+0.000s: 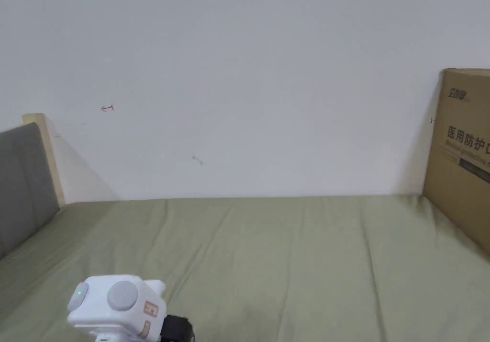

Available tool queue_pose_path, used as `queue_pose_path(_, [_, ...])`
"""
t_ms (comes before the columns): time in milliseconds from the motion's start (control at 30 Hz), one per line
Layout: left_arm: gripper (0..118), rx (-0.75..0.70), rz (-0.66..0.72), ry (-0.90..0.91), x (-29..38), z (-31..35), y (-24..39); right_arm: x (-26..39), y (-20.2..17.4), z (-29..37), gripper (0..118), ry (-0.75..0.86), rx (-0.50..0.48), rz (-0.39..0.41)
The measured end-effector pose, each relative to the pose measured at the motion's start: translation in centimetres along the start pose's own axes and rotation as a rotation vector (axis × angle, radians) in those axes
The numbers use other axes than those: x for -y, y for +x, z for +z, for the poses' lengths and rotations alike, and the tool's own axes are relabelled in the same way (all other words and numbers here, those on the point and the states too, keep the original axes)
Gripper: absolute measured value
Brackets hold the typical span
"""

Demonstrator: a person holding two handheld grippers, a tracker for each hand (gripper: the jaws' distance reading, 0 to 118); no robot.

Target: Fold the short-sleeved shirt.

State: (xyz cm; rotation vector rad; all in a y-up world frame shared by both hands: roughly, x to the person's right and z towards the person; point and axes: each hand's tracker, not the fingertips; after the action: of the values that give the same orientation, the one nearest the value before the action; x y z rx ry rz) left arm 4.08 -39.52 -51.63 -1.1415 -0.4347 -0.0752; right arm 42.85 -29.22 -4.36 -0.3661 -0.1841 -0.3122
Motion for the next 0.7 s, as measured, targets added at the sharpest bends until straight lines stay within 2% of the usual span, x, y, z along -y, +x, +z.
queue_pose_path(133, [99, -0.075, -0.094, -0.020, -0.1, -4.4, -0.2, 0.5, 0.5, -1.3, 0, -0.047, 0.007, 0.017])
queue_pose_path(200, [99, -0.067, -0.081, -0.014, -0.2, -6.1, -0.5, 0.7, 0.7, -1.8, 0, -0.071, 0.013, 0.025])
queue_pose_path(233, [101, -0.038, -0.055, -0.003, -0.2, -6.9, -0.6, 0.8, 0.8, -2.0, 0, -0.082, 0.015, 0.023])
queue_pose_path(267, [110, -0.018, -0.035, -0.002, -0.1, -7.8, -0.7, 1.0, 0.9, -2.2, 0, -0.090, 0.018, 0.019])
queue_pose_path(300, [114, -0.019, -0.035, -0.017, 0.3, -8.6, -0.7, 1.1, 0.9, -2.4, 0, -0.097, 0.023, 0.015])
queue_pose_path(333, [115, -0.014, -0.071, -0.018, 1.0, -9.3, -0.2, 1.3, 1.2, -2.4, 0, -0.104, 0.028, 0.008])
queue_pose_path(367, [117, -0.078, -0.127, 0.013, 1.6, -9.4, 0.4, 1.4, 1.4, -2.5, 0, -0.110, 0.031, 0.004])
queue_pose_path(467, [114, -0.083, -0.103, 0.018, 1.4, -9.3, 0.7, 1.6, 1.6, -2.6, 0, -0.123, 0.038, 0.001])
queue_pose_path(533, [101, -0.096, -0.101, 0.021, 1.5, -8.5, 1.3, 1.6, 1.9, -2.6, 0, -0.127, 0.038, -0.012])
queue_pose_path(600, [55, -0.147, -0.150, 0.070, 1.7, -7.0, 1.9, 1.5, 2.4, -2.3, 0, -0.122, 0.030, -0.046])
queue_pose_path(633, [55, -0.159, -0.162, 0.112, 2.2, -5.9, 2.4, 1.3, 2.8, -2.3, 0, -0.117, 0.028, -0.068])
queue_pose_path(667, [44, -0.170, -0.170, 0.134, 2.7, -5.0, 2.7, 1.1, 3.1, -2.3, 0, -0.110, 0.023, -0.086])
queue_pose_path(700, [19, -0.162, -0.169, 0.133, 3.3, -4.4, 2.8, 0.7, 3.6, -2.5, 0, -0.100, 0.007, -0.114])
